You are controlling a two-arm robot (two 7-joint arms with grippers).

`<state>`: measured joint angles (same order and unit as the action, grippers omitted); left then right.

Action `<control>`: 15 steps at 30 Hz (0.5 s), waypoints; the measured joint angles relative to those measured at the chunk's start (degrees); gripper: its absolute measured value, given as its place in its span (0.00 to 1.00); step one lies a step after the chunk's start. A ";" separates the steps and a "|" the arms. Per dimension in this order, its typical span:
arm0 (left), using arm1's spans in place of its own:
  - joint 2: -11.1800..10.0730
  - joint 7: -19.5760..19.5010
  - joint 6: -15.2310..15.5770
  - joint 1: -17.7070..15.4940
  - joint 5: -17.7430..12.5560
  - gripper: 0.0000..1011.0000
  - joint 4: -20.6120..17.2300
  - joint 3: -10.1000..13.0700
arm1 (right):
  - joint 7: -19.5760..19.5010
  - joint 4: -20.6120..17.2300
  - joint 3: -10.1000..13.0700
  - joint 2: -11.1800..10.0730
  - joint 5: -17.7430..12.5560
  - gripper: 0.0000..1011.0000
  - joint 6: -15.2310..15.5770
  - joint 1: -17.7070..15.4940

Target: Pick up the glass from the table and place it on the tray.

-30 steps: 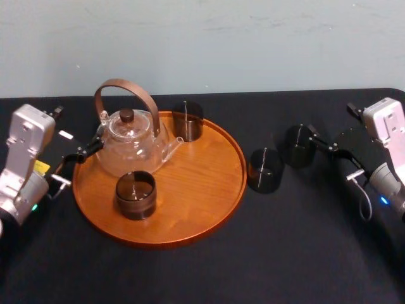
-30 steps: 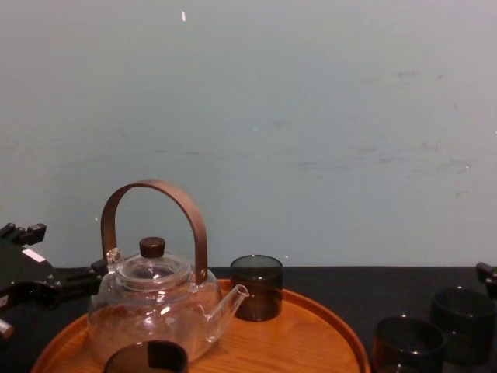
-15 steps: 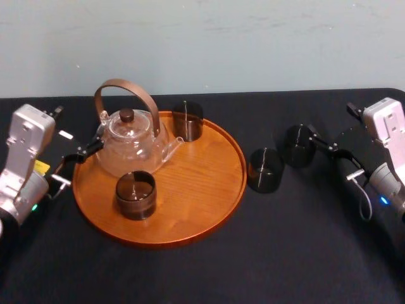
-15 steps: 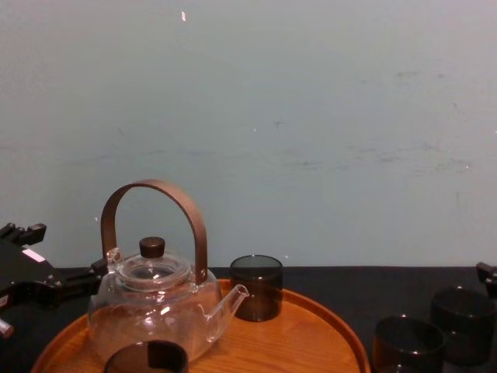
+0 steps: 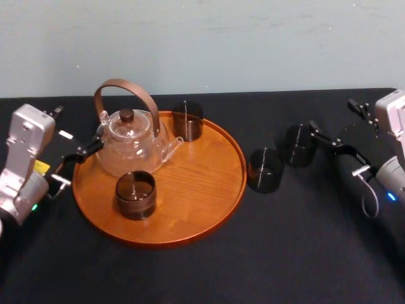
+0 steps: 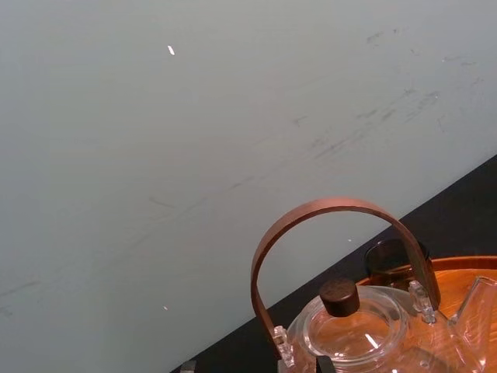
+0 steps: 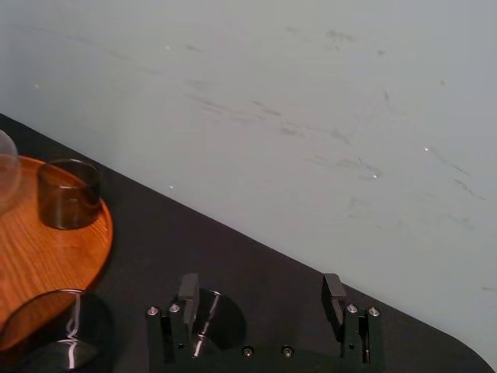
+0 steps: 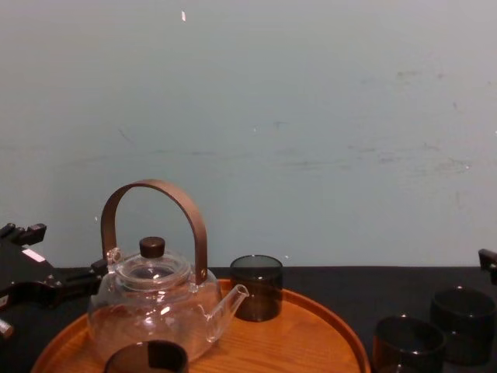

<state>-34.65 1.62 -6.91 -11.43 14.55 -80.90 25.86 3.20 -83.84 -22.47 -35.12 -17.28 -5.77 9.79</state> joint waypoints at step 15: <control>0.00 0.00 0.00 0.00 0.00 0.99 0.00 0.00 | 5.51 -9.05 2.49 -2.53 -2.75 1.00 4.13 -5.20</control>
<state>-34.65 1.62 -6.91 -11.43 14.55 -80.90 25.86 8.71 -92.89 -19.99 -37.64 -20.03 -1.63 4.59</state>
